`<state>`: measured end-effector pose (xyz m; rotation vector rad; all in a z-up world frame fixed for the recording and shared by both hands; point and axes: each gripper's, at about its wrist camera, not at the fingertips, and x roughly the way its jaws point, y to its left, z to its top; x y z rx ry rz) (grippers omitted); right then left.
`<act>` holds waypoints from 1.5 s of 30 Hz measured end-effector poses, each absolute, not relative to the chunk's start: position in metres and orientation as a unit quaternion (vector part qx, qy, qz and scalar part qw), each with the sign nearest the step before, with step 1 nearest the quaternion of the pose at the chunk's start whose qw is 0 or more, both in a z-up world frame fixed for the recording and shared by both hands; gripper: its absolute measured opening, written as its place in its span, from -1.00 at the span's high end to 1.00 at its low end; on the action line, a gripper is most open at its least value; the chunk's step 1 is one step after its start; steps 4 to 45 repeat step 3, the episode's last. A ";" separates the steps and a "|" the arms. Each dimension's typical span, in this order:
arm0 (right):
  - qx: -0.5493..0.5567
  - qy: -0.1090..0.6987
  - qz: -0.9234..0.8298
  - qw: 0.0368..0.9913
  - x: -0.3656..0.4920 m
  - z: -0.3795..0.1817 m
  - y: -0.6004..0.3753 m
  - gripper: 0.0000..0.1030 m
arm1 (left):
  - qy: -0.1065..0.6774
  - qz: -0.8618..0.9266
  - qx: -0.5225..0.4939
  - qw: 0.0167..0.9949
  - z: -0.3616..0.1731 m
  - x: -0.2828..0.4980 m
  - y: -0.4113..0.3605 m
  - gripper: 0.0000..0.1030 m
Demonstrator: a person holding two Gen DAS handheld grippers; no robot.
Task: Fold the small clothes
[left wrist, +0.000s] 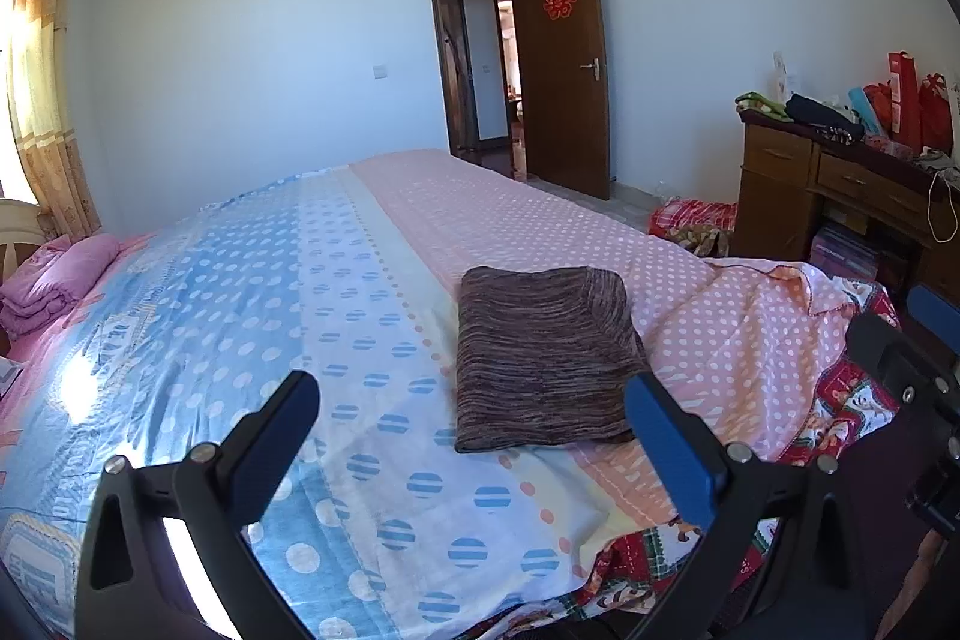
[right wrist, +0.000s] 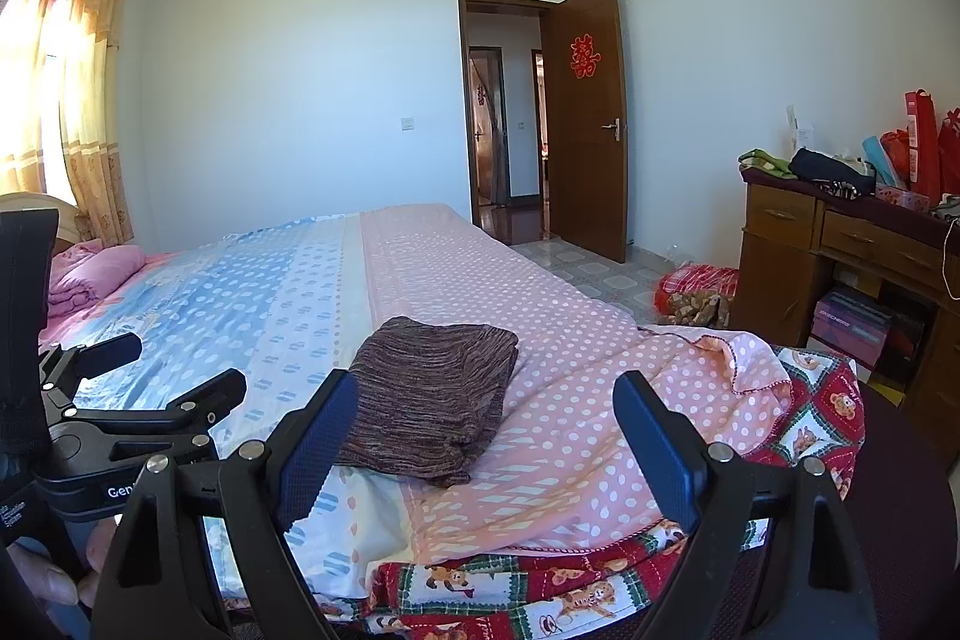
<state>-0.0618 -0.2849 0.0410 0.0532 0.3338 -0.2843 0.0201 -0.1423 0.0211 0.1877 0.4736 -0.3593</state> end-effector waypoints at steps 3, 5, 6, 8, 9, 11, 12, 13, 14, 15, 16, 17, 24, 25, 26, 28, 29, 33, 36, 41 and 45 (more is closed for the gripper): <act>0.026 0.165 -0.141 0.976 -0.062 0.041 -0.285 -0.70 | 0.231 -0.176 0.094 0.952 0.022 0.021 -0.141 -1.00; 0.026 0.165 -0.141 0.976 -0.062 0.041 -0.285 -0.70 | 0.231 -0.176 0.094 0.952 0.022 0.021 -0.141 -1.00; 0.026 0.165 -0.141 0.976 -0.062 0.041 -0.285 -0.70 | 0.231 -0.176 0.094 0.952 0.022 0.021 -0.141 -1.00; 0.026 0.165 -0.141 0.976 -0.062 0.041 -0.285 -0.70 | 0.231 -0.176 0.094 0.952 0.022 0.021 -0.141 -1.00; 0.026 0.165 -0.141 0.976 -0.062 0.041 -0.285 -0.70 | 0.231 -0.176 0.094 0.952 0.022 0.021 -0.141 -1.00; 0.026 0.165 -0.141 0.976 -0.062 0.041 -0.285 -0.70 | 0.231 -0.176 0.094 0.952 0.022 0.021 -0.141 -1.00; 0.026 0.165 -0.141 0.976 -0.062 0.041 -0.285 -0.70 | 0.231 -0.176 0.094 0.952 0.022 0.021 -0.141 -1.00; 0.026 0.165 -0.141 0.976 -0.062 0.041 -0.285 -0.70 | 0.231 -0.176 0.094 0.952 0.022 0.021 -0.141 -1.00; 0.026 0.165 -0.141 0.976 -0.062 0.041 -0.285 -0.70 | 0.231 -0.176 0.094 0.952 0.022 0.021 -0.141 -1.00; 0.026 0.165 -0.141 0.976 -0.062 0.041 -0.285 -0.70 | 0.231 -0.176 0.094 0.952 0.022 0.021 -0.141 -1.00; 0.026 0.165 -0.141 0.976 -0.062 0.041 -0.285 -0.70 | 0.231 -0.176 0.094 0.952 0.022 0.021 -0.141 -1.00; 0.026 0.165 -0.141 0.976 -0.062 0.041 -0.285 -0.70 | 0.231 -0.176 0.094 0.952 0.022 0.021 -0.141 -1.00; 0.026 0.165 -0.141 0.976 -0.062 0.041 -0.285 -0.70 | 0.231 -0.176 0.094 0.952 0.022 0.021 -0.141 -1.00; 0.026 0.165 -0.141 0.976 -0.062 0.041 -0.285 -0.70 | 0.231 -0.176 0.094 0.952 0.022 0.021 -0.141 -1.00; 0.026 0.165 -0.141 0.976 -0.062 0.041 -0.285 -0.70 | 0.231 -0.176 0.094 0.952 0.022 0.021 -0.141 -1.00; 0.026 0.165 -0.141 0.976 -0.062 0.041 -0.285 -0.70 | 0.231 -0.176 0.094 0.952 0.022 0.021 -0.141 -1.00; 0.026 0.165 -0.141 0.976 -0.062 0.041 -0.285 -0.70 | 0.231 -0.176 0.094 0.952 0.022 0.021 -0.141 -1.00; 0.026 0.165 -0.141 0.976 -0.062 0.041 -0.285 -0.70 | 0.231 -0.176 0.094 0.952 0.022 0.021 -0.141 -1.00; 0.026 0.165 -0.141 0.976 -0.062 0.041 -0.285 -0.70 | 0.231 -0.176 0.094 0.952 0.022 0.021 -0.141 -1.00; 0.026 0.165 -0.141 0.976 -0.062 0.041 -0.285 -0.70 | 0.231 -0.176 0.094 0.952 0.022 0.021 -0.141 -1.00; 0.026 0.165 -0.141 0.976 -0.062 0.041 -0.285 -0.70 | 0.231 -0.176 0.094 0.952 0.022 0.021 -0.141 -1.00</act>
